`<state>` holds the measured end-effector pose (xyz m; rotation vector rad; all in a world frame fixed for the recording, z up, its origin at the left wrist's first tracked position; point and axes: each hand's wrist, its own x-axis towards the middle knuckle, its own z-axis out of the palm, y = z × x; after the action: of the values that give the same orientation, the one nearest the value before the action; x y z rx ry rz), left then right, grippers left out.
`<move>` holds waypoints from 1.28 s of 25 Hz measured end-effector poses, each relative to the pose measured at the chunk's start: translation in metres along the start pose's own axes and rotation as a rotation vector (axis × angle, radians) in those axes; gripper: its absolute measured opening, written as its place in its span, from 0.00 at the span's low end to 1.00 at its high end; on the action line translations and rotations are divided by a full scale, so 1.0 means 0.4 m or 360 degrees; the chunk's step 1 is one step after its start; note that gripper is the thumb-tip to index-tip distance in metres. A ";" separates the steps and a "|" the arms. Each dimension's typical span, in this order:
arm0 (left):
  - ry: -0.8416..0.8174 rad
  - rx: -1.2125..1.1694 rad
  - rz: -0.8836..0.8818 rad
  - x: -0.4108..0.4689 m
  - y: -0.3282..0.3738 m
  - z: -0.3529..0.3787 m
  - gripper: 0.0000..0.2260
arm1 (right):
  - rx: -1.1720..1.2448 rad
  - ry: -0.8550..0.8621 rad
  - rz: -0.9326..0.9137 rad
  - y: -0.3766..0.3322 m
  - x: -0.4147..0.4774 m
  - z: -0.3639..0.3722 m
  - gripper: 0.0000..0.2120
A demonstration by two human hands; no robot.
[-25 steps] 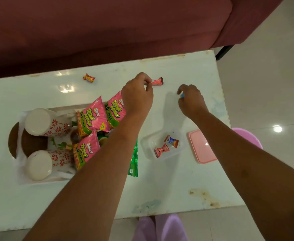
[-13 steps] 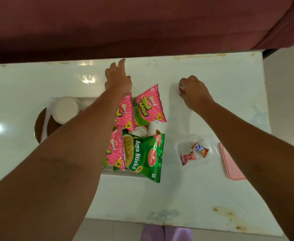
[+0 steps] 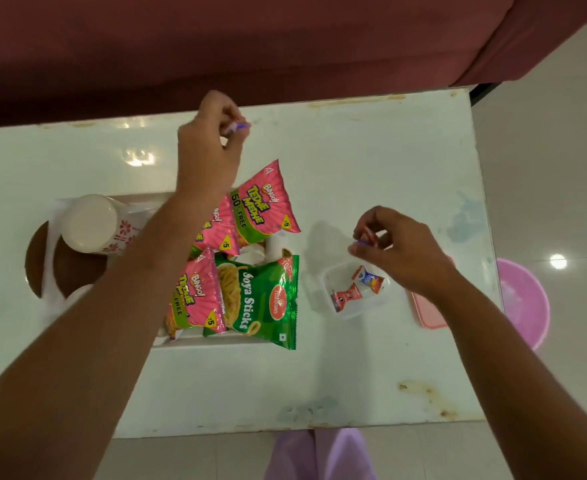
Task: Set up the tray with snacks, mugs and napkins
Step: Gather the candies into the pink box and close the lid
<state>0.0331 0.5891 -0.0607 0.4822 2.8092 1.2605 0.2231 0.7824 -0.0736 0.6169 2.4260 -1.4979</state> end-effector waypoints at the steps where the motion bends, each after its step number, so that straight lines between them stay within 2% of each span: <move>1: -0.0074 -0.0166 0.0067 -0.059 0.045 0.008 0.05 | -0.0092 -0.0058 0.0016 0.005 -0.025 0.007 0.08; 4: -0.0428 -0.0320 0.0097 -0.259 0.135 0.061 0.06 | -0.0300 -0.0015 0.0008 0.026 -0.063 0.031 0.04; 7: -0.0615 -0.0164 0.0110 -0.393 0.146 0.132 0.04 | -0.0252 0.0144 -0.0024 0.041 -0.082 0.029 0.06; 12: -0.0750 0.0230 0.0104 -0.438 0.129 0.188 0.07 | -0.0146 0.0319 0.0115 0.044 -0.117 0.015 0.07; 14: -0.0777 0.0326 0.0179 -0.441 0.133 0.183 0.08 | -0.0210 0.0233 0.0117 0.038 -0.135 0.023 0.08; 16: -0.0687 0.0298 0.0179 -0.446 0.135 0.163 0.06 | -0.0341 0.0112 0.0098 0.034 -0.149 0.038 0.13; 18: -0.0561 0.0209 0.0053 -0.457 0.136 0.142 0.06 | -0.0409 0.0224 0.0103 0.038 -0.162 0.054 0.15; 21: -0.0487 -0.0006 -0.0297 -0.489 0.150 0.123 0.10 | -0.0240 0.0800 0.0159 0.060 -0.187 0.054 0.13; 23: -0.0508 -0.0006 -0.0482 -0.512 0.159 0.122 0.15 | -0.0302 0.0990 0.0307 0.102 -0.202 0.042 0.12; 24: -0.0570 0.0001 -0.0591 -0.521 0.160 0.125 0.18 | -0.0446 0.0956 0.0455 0.131 -0.207 0.036 0.15; 27: -0.0841 -0.0126 -0.0989 -0.530 0.160 0.144 0.26 | -0.0782 0.0572 0.0914 0.199 -0.221 0.028 0.36; 29: -0.0894 -0.0163 -0.1117 -0.528 0.162 0.159 0.27 | -0.0782 0.0500 0.0936 0.216 -0.218 0.032 0.44; 32: -0.0849 -0.0209 -0.1173 -0.522 0.168 0.169 0.27 | -0.0731 0.0505 0.0935 0.218 -0.200 0.031 0.49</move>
<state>0.2597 0.6197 -0.0781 -0.1995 2.1128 0.9505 0.3339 0.7869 -0.1166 1.3735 2.3628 -0.6251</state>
